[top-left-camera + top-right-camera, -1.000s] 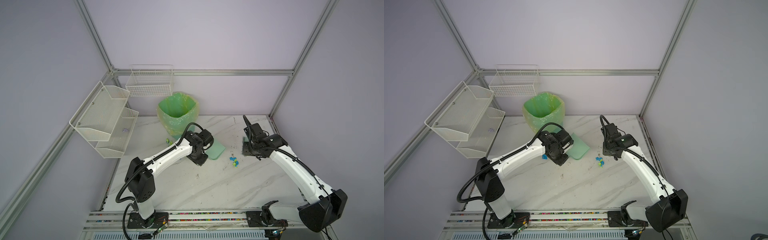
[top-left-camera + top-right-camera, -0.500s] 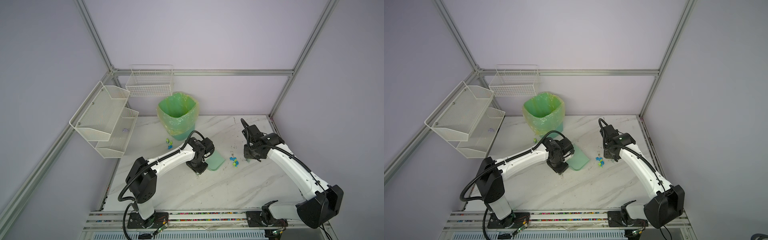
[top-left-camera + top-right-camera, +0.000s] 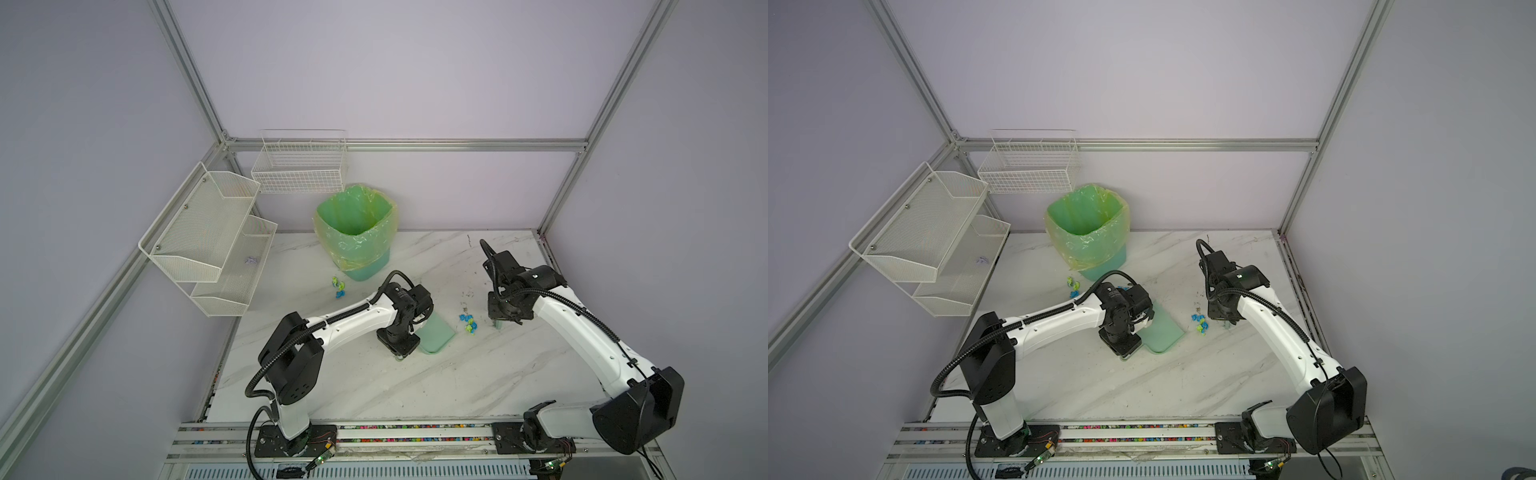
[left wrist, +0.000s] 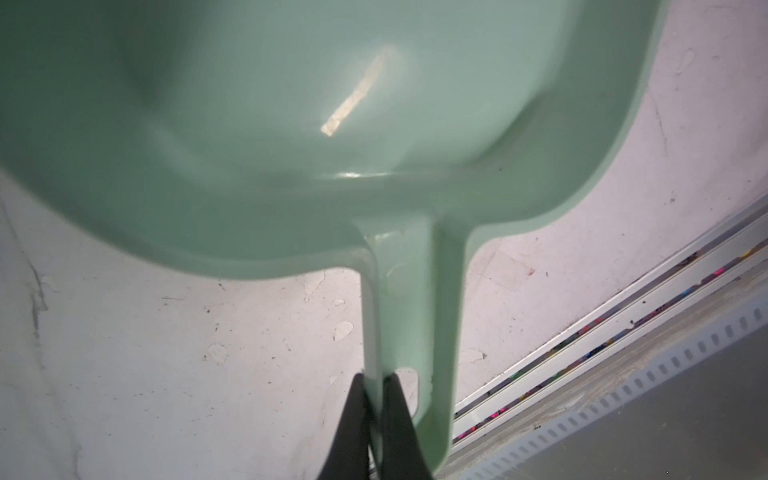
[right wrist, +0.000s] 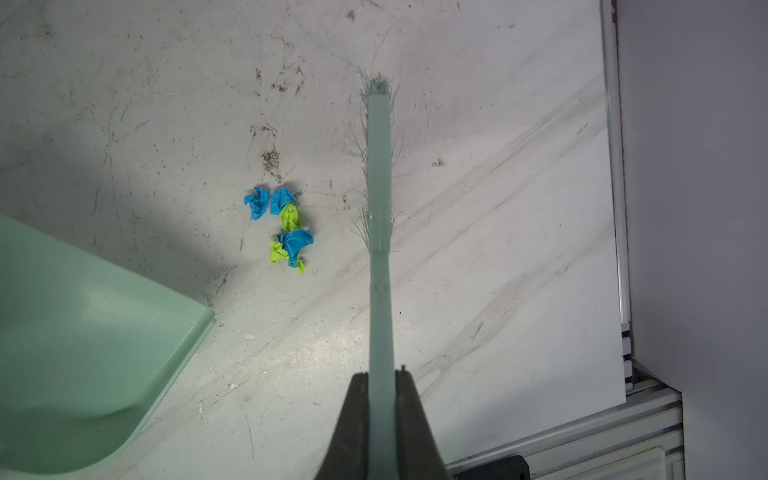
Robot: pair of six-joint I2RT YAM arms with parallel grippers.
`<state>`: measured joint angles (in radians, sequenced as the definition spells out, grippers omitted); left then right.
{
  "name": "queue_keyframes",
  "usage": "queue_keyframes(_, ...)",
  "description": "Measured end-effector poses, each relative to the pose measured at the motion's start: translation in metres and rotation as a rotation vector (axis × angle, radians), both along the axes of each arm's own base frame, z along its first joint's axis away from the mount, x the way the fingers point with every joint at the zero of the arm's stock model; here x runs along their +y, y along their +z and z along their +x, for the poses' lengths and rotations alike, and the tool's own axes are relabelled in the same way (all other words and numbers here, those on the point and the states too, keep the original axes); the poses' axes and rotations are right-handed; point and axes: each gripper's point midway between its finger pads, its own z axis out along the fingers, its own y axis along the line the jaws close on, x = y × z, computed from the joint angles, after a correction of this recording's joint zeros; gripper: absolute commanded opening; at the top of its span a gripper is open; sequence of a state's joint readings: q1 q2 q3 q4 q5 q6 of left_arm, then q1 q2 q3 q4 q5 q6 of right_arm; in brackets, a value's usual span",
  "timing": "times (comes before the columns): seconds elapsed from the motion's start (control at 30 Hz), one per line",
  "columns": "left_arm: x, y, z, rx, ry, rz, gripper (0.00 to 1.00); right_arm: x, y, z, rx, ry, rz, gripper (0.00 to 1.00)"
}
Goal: Sweep away the paper scraps from the table
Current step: 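Lower the brush beside the scraps with the right gripper while the left holds the dustpan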
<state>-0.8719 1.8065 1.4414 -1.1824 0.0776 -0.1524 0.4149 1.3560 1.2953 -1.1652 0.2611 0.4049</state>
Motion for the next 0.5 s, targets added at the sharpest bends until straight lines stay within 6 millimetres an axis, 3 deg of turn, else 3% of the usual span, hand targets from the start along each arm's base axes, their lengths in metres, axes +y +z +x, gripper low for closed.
queue_keyframes(0.5, 0.0, -0.029, 0.001, 0.042, -0.075, 0.058, 0.0, 0.004, -0.004, -0.002, 0.025, 0.041, 0.009, 0.0)
